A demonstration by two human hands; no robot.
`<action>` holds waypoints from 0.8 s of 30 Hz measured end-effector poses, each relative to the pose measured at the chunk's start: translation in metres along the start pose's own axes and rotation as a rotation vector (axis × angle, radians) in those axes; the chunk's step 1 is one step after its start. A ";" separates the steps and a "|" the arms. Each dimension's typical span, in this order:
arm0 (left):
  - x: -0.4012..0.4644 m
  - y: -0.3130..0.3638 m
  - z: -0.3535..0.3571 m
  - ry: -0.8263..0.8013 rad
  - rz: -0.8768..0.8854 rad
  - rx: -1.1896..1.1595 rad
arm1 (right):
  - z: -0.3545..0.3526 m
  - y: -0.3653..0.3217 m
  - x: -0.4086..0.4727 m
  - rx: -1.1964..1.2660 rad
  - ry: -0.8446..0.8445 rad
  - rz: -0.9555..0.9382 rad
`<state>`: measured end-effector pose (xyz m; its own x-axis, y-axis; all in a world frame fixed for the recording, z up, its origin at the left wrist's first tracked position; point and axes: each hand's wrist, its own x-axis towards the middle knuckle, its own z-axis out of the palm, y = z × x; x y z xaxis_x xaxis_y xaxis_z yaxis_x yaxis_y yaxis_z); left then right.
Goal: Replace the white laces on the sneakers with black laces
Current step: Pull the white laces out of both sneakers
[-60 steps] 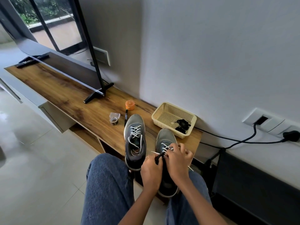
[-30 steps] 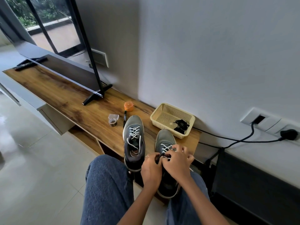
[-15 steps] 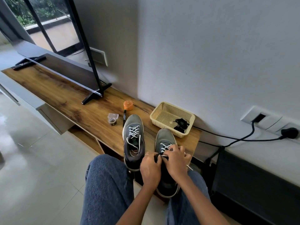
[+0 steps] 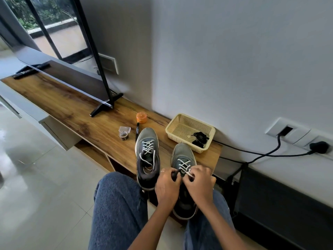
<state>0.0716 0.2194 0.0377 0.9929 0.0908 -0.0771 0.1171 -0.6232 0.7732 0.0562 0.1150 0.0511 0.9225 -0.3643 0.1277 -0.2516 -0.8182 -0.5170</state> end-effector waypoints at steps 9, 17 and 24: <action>0.009 0.008 0.007 0.043 0.327 0.296 | -0.029 0.017 0.013 0.328 0.202 0.306; 0.023 0.009 0.010 -0.023 0.404 0.532 | -0.031 0.008 0.009 0.082 -0.095 0.255; 0.028 0.004 0.011 -0.133 0.437 0.338 | -0.014 0.004 -0.004 0.230 -0.219 0.154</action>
<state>0.1004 0.2107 0.0316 0.9422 -0.3167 0.1090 -0.3266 -0.7967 0.5085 0.0478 0.1072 0.0603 0.9258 -0.3518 -0.1382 -0.3434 -0.6303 -0.6963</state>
